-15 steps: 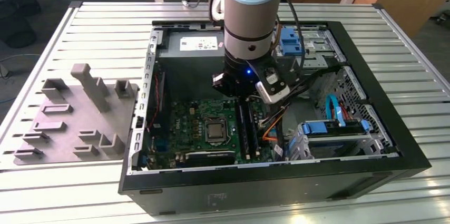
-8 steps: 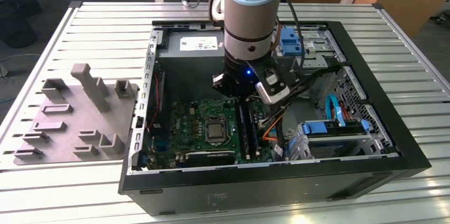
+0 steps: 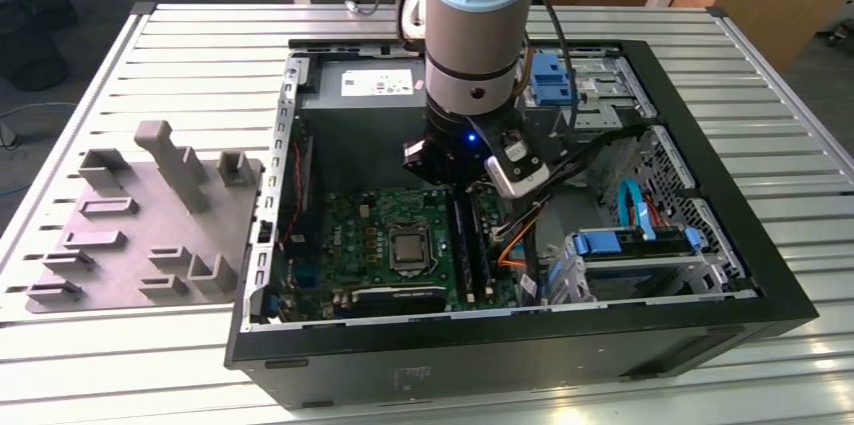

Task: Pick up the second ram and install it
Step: 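Press down the second ram until it locks into place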

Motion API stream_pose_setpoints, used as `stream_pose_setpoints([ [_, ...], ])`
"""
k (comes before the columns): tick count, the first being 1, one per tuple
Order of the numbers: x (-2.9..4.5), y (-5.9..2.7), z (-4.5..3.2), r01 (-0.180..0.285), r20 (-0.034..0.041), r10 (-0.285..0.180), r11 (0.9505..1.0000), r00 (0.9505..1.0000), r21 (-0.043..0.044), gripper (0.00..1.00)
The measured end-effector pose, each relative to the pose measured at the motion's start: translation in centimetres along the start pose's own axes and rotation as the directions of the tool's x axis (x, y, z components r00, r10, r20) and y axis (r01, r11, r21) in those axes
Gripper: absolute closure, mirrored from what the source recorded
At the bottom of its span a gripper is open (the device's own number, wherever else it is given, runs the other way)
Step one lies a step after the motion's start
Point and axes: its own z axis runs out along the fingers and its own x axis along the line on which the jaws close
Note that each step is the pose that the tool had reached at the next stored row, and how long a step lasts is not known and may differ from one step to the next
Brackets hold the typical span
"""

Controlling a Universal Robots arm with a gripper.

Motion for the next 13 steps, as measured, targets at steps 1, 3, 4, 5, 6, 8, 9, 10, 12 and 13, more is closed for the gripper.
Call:
stream_pose_setpoints([
  [1, 0.0, 0.0, 0.0, 0.0, 0.0, 0.0, 1.0, 1.0, 0.0, 0.89],
  [3, 0.0, 0.0, -0.02, 0.0, 0.0, 0.0, 1.0, 1.0, 0.0, 0.89],
  [4, 0.0, 0.01, -0.07, 0.0, 0.0002, 0.0, 1.0, 1.0, -0.0005, 0.89],
  [5, -0.01, 0.03, -0.17, 0.0, 0.0005, 0.0, 1.0, 1.0, -0.0013, 0.89],
  [6, -0.03, 0.05, -0.33, 0.0, 0.0007, 0.0, 1.0, 1.0, -0.0018, 0.89],
  [8, -0.04, 0.06, -0.74, 0.0, 0.0, 0.0, 1.0, 1.0, -0.0002, 0.89],
  [9, -0.05, 0.07, -0.93, 0.0, 0.0002, 0.0, 1.0, 1.0, -0.0004, 0.89],
  [10, -0.06, 0.09, -1.14, 0.0, 0.0001, 0.0, 1.0, 1.0, -0.0002, 0.89],
  [12, -0.09, 0.11, -1.56, 0.0, 0.0, 0.0, 1.0, 1.0, -0.0001, 0.89],
  [13, -0.1, 0.13, -1.73, 0.0, 0.0001, 0.0, 1.0, 1.0, -0.0002, 0.89],
])
